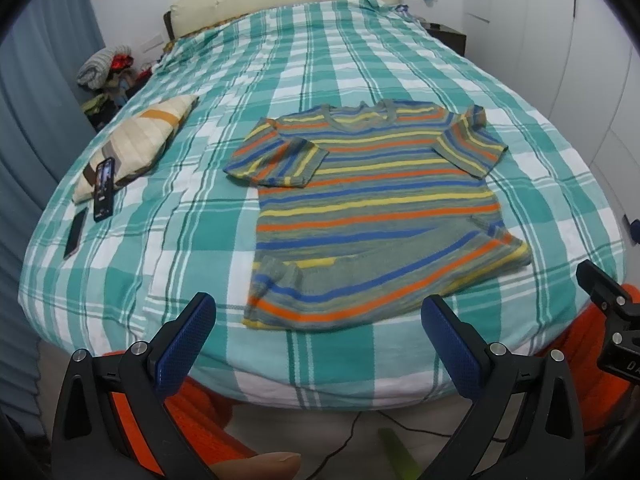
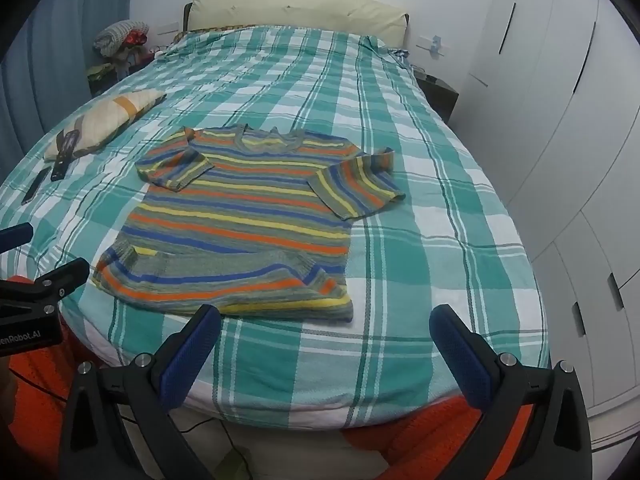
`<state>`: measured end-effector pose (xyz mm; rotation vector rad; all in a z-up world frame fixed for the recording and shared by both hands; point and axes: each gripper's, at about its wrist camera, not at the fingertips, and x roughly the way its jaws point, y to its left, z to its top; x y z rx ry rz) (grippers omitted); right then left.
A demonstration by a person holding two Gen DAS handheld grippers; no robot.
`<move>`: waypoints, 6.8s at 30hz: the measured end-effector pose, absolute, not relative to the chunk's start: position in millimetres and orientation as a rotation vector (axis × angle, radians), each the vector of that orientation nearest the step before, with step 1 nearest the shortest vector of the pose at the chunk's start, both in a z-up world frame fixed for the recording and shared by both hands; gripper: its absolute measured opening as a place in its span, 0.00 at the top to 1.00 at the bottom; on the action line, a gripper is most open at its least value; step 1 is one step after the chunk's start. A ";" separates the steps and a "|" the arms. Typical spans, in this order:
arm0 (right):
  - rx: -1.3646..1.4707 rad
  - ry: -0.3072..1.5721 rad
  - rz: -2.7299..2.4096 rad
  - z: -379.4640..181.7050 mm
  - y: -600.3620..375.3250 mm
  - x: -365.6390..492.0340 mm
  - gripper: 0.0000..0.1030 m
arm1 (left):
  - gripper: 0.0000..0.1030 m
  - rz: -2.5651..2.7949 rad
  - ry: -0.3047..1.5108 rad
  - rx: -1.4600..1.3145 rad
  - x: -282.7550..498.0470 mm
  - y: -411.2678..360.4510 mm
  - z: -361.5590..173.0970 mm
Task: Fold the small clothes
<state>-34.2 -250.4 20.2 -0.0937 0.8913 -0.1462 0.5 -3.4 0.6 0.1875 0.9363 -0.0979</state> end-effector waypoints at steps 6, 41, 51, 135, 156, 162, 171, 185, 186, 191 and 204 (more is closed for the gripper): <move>-0.102 0.898 -0.165 17.1 -251.0 -33.9 0.00 | 0.00 -0.098 0.935 0.191 -0.6 -4.1 0.1; -0.105 0.916 -0.198 12.5 -258.9 -31.8 0.00 | 0.00 -0.111 0.955 0.198 -1.5 -10.8 -7.5; -0.105 0.914 -0.198 12.2 -259.8 -31.8 0.00 | 0.00 -0.115 0.981 0.195 0.1 -11.5 -10.4; 0.260 1.448 0.506 -157.2 -367.5 9.8 0.40 | 0.39 -0.439 1.372 0.121 35.6 109.0 -154.3; 0.190 1.580 0.239 -206.2 -303.7 22.0 0.87 | 0.81 -0.261 1.501 0.257 39.0 32.7 -182.5; 0.109 1.488 0.171 -139.7 -329.9 23.7 0.53 | 0.29 -0.104 1.237 0.249 24.5 41.9 -99.1; -0.375 1.017 0.220 -64.9 -308.2 174.4 0.44 | 0.27 -0.017 1.041 -0.082 48.1 46.5 -55.5; 0.304 0.853 -0.152 -100.3 -479.0 243.4 0.96 | 0.27 0.022 1.102 -0.090 10.3 59.9 -91.5; 0.398 0.843 -0.235 -98.6 -522.9 230.8 0.96 | 0.27 0.019 1.107 -0.096 11.1 59.5 -92.9; 0.567 0.898 -0.335 -117.3 -618.9 211.8 0.96 | 0.27 -0.032 1.135 -0.081 17.7 35.4 -96.9; 0.723 0.884 -0.240 -150.7 -636.2 193.2 0.47 | 0.27 -0.075 1.154 -0.016 12.2 7.9 -99.8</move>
